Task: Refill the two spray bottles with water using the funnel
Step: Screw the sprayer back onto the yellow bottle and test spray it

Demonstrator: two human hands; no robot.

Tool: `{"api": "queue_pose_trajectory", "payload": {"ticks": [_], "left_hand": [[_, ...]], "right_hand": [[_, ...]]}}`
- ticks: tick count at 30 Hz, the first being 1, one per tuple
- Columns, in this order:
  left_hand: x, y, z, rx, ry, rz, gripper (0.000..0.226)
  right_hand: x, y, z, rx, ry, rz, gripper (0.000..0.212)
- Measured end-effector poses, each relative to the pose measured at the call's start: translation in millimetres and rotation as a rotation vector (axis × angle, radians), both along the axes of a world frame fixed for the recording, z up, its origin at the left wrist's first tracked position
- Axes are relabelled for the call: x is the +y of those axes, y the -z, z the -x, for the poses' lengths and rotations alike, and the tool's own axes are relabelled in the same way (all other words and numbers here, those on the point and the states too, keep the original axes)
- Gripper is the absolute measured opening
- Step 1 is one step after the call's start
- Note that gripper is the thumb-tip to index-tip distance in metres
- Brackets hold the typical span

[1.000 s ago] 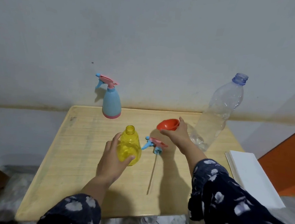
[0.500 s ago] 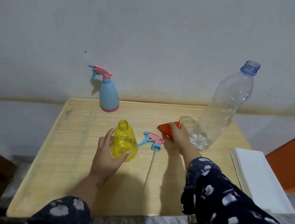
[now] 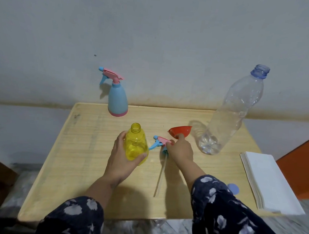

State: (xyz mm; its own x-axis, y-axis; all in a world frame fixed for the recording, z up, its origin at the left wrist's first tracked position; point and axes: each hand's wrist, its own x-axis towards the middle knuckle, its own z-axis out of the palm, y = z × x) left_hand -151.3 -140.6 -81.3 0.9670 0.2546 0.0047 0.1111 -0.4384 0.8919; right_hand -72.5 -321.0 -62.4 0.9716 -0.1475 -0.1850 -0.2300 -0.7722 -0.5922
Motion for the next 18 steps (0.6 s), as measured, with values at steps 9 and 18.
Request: {"api": "queue_pose_trajectory", "payload": {"ticks": [9,18], "left_hand": [[0,-1,-5,0.007,-0.006,0.055,0.079],[-1,0,-6,0.0,-0.027,0.035,0.075]], "right_hand": [[6,5,-7,0.1,0.008,-0.048,0.045],[5,-69,-9,-0.273,0.052,-0.265,0.041]]}}
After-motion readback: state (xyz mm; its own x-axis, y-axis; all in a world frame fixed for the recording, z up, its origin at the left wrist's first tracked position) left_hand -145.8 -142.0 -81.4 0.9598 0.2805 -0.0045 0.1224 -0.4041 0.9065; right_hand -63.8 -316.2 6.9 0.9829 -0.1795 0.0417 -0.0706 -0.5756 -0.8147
